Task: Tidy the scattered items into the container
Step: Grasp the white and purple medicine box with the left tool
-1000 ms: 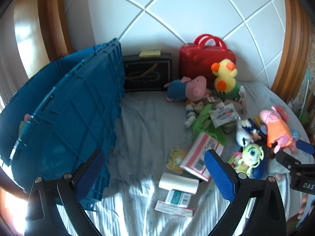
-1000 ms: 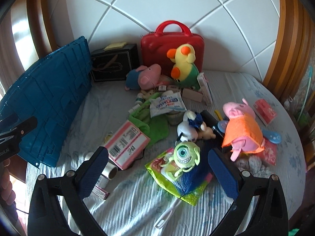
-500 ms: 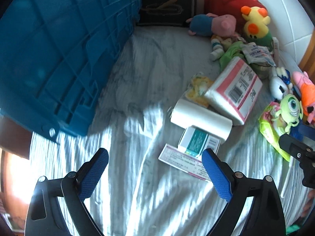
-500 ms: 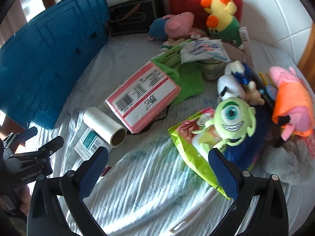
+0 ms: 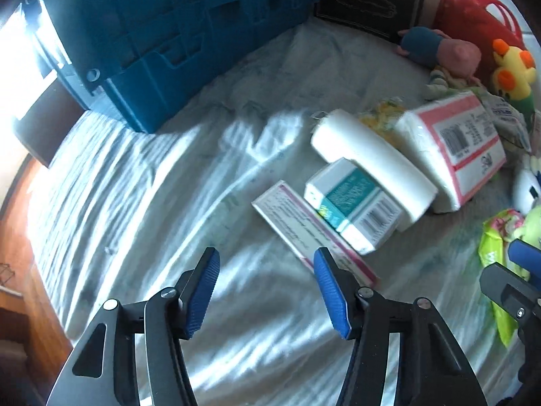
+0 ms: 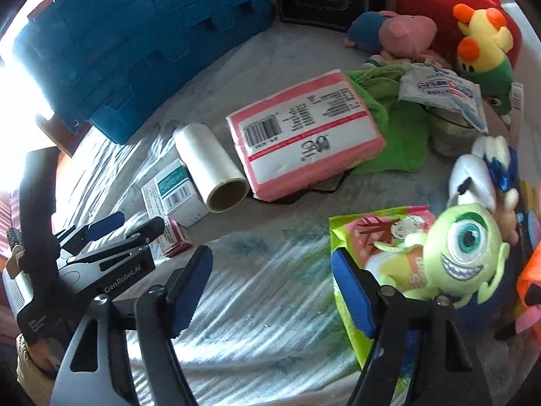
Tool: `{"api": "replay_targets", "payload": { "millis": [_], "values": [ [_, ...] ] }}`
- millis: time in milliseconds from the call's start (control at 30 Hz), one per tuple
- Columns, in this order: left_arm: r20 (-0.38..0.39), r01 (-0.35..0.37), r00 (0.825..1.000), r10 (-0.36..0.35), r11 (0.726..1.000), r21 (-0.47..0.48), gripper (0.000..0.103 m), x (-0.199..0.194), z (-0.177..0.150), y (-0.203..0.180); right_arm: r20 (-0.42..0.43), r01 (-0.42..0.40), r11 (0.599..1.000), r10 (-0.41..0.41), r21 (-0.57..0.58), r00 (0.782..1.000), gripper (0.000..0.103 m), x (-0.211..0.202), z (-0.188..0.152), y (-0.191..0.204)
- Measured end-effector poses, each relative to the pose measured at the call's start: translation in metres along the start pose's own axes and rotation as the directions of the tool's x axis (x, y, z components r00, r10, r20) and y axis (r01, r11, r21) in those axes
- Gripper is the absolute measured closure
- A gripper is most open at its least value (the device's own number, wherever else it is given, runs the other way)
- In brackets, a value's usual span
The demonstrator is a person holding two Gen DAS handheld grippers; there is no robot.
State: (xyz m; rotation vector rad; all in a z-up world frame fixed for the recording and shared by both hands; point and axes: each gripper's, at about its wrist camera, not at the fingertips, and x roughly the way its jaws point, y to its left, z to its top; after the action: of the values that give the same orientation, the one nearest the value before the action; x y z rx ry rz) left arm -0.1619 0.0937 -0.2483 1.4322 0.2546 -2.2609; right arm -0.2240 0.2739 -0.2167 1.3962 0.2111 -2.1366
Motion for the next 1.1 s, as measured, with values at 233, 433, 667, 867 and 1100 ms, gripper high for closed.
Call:
{"api": "replay_targets", "payload": {
  "millis": [233,433,667,867,1100],
  "values": [
    [-0.034,0.118,0.992,-0.119,0.992,-0.048,0.034,-0.011,-0.003,0.011,-0.001,-0.032,0.998,0.032,-0.051,0.999,0.033,0.021,0.018,0.025],
    [-0.074,0.17,0.983,-0.169,0.985,0.012,0.024,0.001,-0.009,-0.037,-0.012,0.03,0.999,-0.03,0.019,0.999,0.033,0.019,0.016,-0.004],
    [-0.083,0.063,0.995,-0.062,0.998,0.002,0.07,0.005,-0.02,-0.004,-0.027,-0.023,0.999,0.023,0.025,0.999,0.033,0.019,0.011,-0.007],
    [-0.088,0.014,0.996,-0.016,1.0,-0.021,0.061,0.004,-0.011,0.045,-0.029,-0.132,0.989,0.131,-0.063,0.991,0.045,0.03,0.024,0.045],
    [-0.039,0.041,0.998,-0.04,0.999,0.023,0.031,0.013,0.019,0.045,-0.044,-0.088,0.987,0.083,-0.133,0.996,0.045,0.057,0.049,0.077]
  ]
}}
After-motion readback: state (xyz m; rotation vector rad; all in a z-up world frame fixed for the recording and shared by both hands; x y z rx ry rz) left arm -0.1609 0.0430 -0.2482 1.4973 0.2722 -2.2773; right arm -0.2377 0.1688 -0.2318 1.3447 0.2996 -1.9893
